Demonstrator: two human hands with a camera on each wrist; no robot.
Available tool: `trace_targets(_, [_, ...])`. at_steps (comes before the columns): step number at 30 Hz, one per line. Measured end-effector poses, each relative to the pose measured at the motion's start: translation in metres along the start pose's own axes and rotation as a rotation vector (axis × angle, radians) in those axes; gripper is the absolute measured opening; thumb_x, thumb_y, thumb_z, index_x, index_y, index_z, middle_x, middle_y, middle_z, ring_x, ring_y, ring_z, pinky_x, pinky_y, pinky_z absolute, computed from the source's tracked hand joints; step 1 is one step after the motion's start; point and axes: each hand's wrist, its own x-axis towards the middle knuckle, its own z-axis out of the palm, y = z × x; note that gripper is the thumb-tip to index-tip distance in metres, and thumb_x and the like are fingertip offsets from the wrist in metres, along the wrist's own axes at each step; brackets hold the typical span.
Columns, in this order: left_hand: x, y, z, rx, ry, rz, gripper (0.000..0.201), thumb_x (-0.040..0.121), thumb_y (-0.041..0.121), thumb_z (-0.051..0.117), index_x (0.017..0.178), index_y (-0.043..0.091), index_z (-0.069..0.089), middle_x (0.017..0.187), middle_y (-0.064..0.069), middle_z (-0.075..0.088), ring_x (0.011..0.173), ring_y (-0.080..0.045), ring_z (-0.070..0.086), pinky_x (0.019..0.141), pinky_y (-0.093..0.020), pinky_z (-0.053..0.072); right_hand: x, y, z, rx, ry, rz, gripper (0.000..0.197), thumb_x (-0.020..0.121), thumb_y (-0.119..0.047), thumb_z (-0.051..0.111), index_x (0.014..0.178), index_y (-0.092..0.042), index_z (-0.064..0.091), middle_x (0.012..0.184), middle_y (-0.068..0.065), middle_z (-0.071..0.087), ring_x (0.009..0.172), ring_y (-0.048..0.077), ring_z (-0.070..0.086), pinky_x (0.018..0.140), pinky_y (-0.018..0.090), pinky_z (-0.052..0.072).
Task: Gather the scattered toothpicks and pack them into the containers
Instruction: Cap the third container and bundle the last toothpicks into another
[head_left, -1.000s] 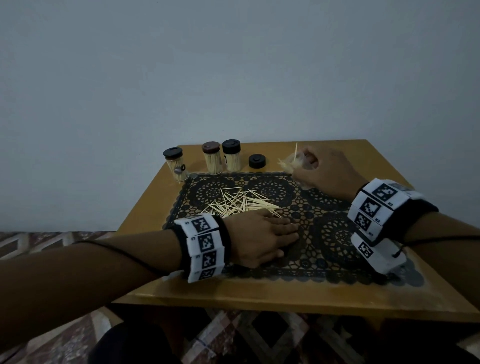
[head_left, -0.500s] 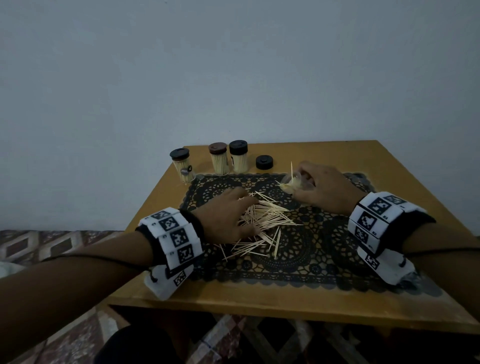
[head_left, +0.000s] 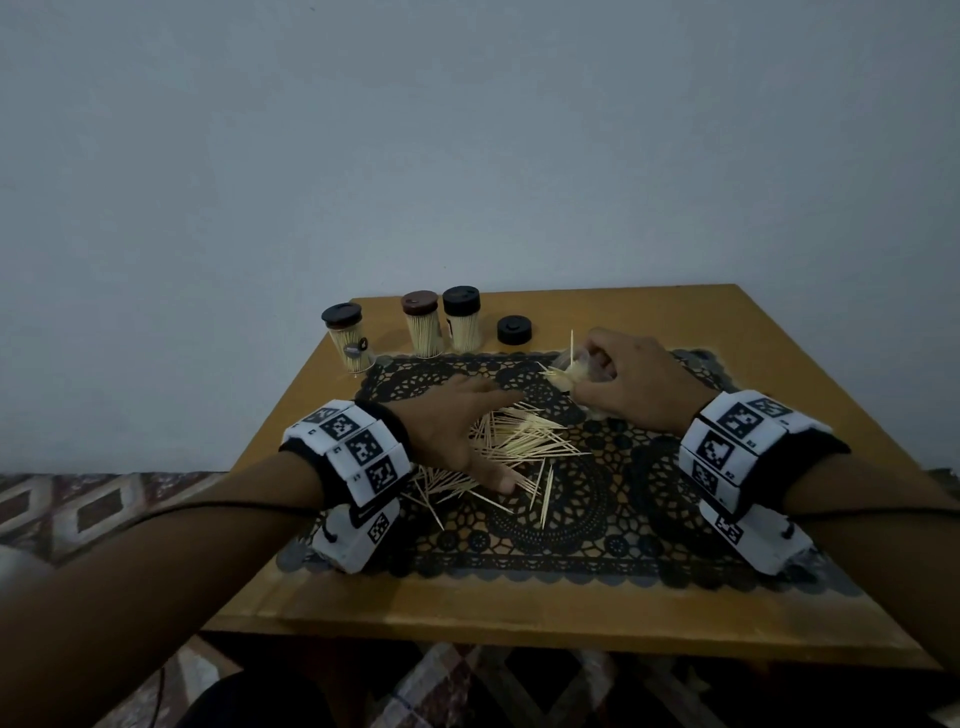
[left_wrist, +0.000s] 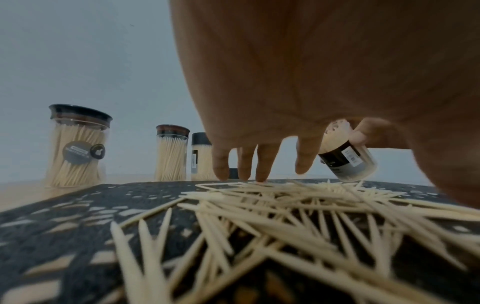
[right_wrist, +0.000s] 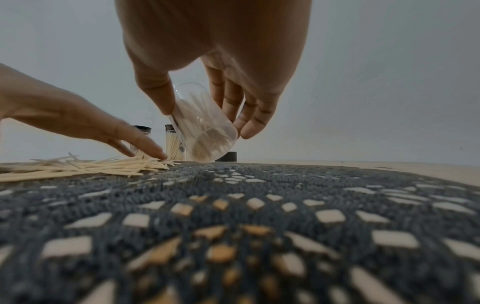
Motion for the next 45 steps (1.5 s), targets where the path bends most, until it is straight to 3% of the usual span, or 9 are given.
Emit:
trace_targets(2, [0.002, 0.003, 0.000, 0.018, -0.051, 0.025, 0.100, 0.072, 0.060, 0.072, 0.151, 0.030, 0.019, 0.157, 0.001, 0.016, 0.143, -0.022, 0.016, 0.115, -0.044, 0.019, 0.000, 0.000, -0.001, -0.001, -0.005, 0.008, 0.039, 0.077, -0.041, 0.067, 0.089, -0.006, 0.055, 0.078, 0.005, 0.056, 0.069, 0.019, 0.046, 0.060, 0.032, 0.035])
trace_targets(6, [0.008, 0.006, -0.001, 0.021, 0.059, 0.065, 0.083, 0.078, 0.052, 0.072, 0.146, 0.023, 0.034, 0.143, -0.002, 0.039, 0.130, -0.022, 0.033, 0.104, -0.035, 0.031, 0.000, 0.001, 0.000, -0.033, -0.041, 0.010, 0.037, 0.080, -0.037, 0.070, 0.092, -0.005, 0.057, 0.077, 0.000, 0.056, 0.068, 0.017, 0.047, 0.056, 0.028, 0.035])
trace_targets(9, [0.009, 0.006, -0.001, 0.068, 0.076, 0.054, 0.078, 0.082, 0.051, 0.067, 0.146, 0.020, 0.035, 0.141, -0.004, 0.041, 0.129, -0.024, 0.034, 0.105, -0.037, 0.032, 0.001, 0.004, 0.000, -0.047, -0.044, -0.009, 0.034, 0.079, -0.037, 0.074, 0.098, -0.011, 0.060, 0.083, -0.001, 0.061, 0.070, 0.018, 0.054, 0.056, 0.025, 0.038])
trace_targets(14, [0.014, 0.004, 0.000, 0.083, 0.113, 0.053, 0.060, 0.086, 0.045, 0.065, 0.138, 0.019, 0.049, 0.134, -0.003, 0.046, 0.124, -0.021, 0.037, 0.103, -0.040, 0.036, 0.002, 0.005, 0.000, -0.084, -0.091, -0.017, 0.037, 0.076, -0.035, 0.077, 0.102, -0.016, 0.059, 0.088, -0.003, 0.060, 0.067, 0.003, 0.050, 0.053, 0.017, 0.033])
trace_targets(20, [0.014, 0.005, 0.001, 0.203, 0.156, 0.044, 0.051, 0.091, 0.046, 0.057, 0.136, 0.023, 0.052, 0.127, -0.002, 0.048, 0.118, -0.023, 0.035, 0.098, -0.042, 0.034, 0.002, 0.003, -0.002, -0.138, -0.098, -0.016, 0.040, 0.074, -0.034, 0.078, 0.101, -0.014, 0.057, 0.089, -0.001, 0.058, 0.072, 0.013, 0.051, 0.055, 0.021, 0.033])
trace_targets(27, [0.013, 0.006, 0.001, 0.194, 0.215, 0.106, 0.026, 0.093, 0.037, 0.057, 0.111, 0.023, 0.069, 0.106, -0.002, 0.060, 0.106, -0.024, 0.043, 0.089, -0.039, 0.038, 0.000, 0.002, -0.003, -0.170, -0.114, -0.010, 0.043, 0.074, -0.035, 0.078, 0.104, -0.012, 0.057, 0.091, 0.000, 0.058, 0.074, 0.016, 0.051, 0.056, 0.023, 0.035])
trace_targets(35, [0.018, 0.009, 0.004, 0.272, 0.216, 0.124, 0.025, 0.094, 0.031, 0.054, 0.099, 0.010, 0.067, 0.100, -0.007, 0.063, 0.100, -0.025, 0.050, 0.087, -0.043, 0.043, -0.001, -0.002, -0.001, -0.194, -0.157, -0.015, 0.039, 0.074, -0.034, 0.077, 0.101, -0.015, 0.056, 0.093, -0.001, 0.056, 0.081, 0.019, 0.052, 0.057, 0.022, 0.032])
trace_targets(40, [0.021, 0.007, 0.004, 0.313, 0.205, 0.126, 0.021, 0.095, 0.027, 0.051, 0.101, 0.011, 0.063, 0.106, -0.009, 0.061, 0.105, -0.026, 0.048, 0.090, -0.044, 0.042, -0.001, -0.001, -0.002, -0.189, -0.171, -0.005, 0.039, 0.074, -0.030, 0.077, 0.103, -0.016, 0.055, 0.094, 0.001, 0.058, 0.081, 0.020, 0.052, 0.058, 0.021, 0.035])
trace_targets(45, [0.020, 0.003, 0.005, 0.224, 0.267, 0.089, 0.018, 0.097, 0.025, 0.050, 0.094, 0.010, 0.061, 0.102, -0.009, 0.060, 0.104, -0.026, 0.044, 0.087, -0.041, 0.040, 0.000, 0.000, -0.003, -0.197, -0.172, 0.006, 0.040, 0.075, -0.031, 0.077, 0.105, -0.015, 0.055, 0.097, 0.002, 0.058, 0.081, 0.018, 0.052, 0.058, 0.022, 0.034])
